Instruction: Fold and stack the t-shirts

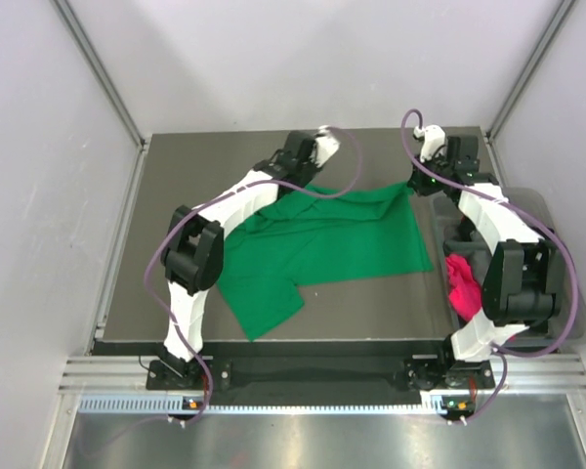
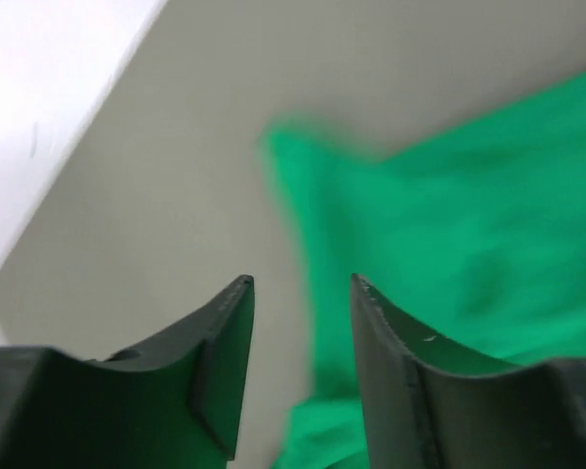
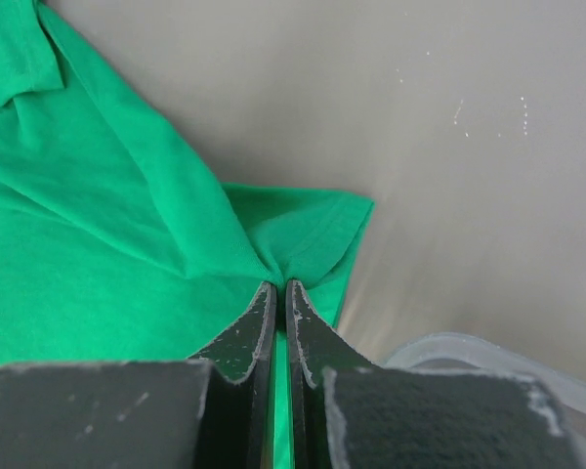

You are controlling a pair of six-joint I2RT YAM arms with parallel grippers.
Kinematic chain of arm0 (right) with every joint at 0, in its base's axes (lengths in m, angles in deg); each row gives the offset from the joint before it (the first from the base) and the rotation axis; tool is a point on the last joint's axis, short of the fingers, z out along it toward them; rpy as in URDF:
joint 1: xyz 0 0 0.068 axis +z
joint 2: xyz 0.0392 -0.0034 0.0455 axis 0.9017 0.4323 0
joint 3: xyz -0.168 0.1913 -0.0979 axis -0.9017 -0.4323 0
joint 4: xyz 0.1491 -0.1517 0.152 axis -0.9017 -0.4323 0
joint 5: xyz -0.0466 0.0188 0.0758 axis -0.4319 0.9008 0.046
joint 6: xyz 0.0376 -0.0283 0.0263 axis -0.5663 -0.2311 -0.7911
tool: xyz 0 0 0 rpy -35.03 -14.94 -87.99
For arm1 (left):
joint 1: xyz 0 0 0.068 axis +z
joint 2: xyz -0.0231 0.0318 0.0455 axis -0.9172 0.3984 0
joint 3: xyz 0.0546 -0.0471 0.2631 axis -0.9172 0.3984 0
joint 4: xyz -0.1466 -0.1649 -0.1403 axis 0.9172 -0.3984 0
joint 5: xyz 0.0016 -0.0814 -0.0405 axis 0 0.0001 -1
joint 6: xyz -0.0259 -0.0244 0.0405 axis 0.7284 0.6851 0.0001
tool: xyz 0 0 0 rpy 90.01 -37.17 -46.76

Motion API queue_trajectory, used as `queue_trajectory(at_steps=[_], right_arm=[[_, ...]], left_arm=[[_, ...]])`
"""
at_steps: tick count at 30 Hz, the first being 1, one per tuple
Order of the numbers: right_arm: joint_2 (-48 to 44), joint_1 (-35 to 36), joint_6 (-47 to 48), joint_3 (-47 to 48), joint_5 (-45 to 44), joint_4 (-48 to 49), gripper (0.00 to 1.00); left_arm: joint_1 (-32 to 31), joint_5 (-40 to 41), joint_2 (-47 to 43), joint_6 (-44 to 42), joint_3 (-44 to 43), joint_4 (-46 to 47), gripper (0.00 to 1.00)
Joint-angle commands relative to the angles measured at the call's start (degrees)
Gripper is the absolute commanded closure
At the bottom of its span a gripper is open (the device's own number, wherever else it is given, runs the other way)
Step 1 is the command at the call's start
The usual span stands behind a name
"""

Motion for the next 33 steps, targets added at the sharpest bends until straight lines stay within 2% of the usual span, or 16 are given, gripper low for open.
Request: queue_trajectory(at_steps=[1,6,11,14,18,28,33], right_arm=[[-1.52,-0.51,-0.80,-1.56,1.70,3.67,1.00],[-1.87,-0.42,-0.27,-3.50,1.61,4.20,1.00],[-1.87,-0.51,-0.36,-3.41,1.70,4.46,1.00],[-1.87,-2.53,-0.45,-3.67,1.96,4.55,1.00],[-1.70,-2.97,-0.53,-3.94,2.40,4.64,1.00],[-1.17,-3.41,-0.71,-4.03,3.02,4.82,1.00],[-1.08,-3.50,-0.62,-4.11,3.19,4.73,1.00]], left_arm=[[-3.77,-7.79,0.51,3.24,-7.03,-2.82,0.55],[-5.79,-8.68,7.28,4.74,-14.58,-5.64,0.61],[-6.59,-6.57,15.29,4.39,-22.66,-8.89,0.59],[-7.12,-5.08,17.14,3.69,-23.38,-8.81,0.51],[-7.38,-4.02,18.37,3.24,-23.30,-8.72,0.50],[-7.47,-1.47,21.45,2.37,-23.21,-8.81,0.51],[-7.47,-0.59,21.54,2.37,-22.51,-8.81,0.57]])
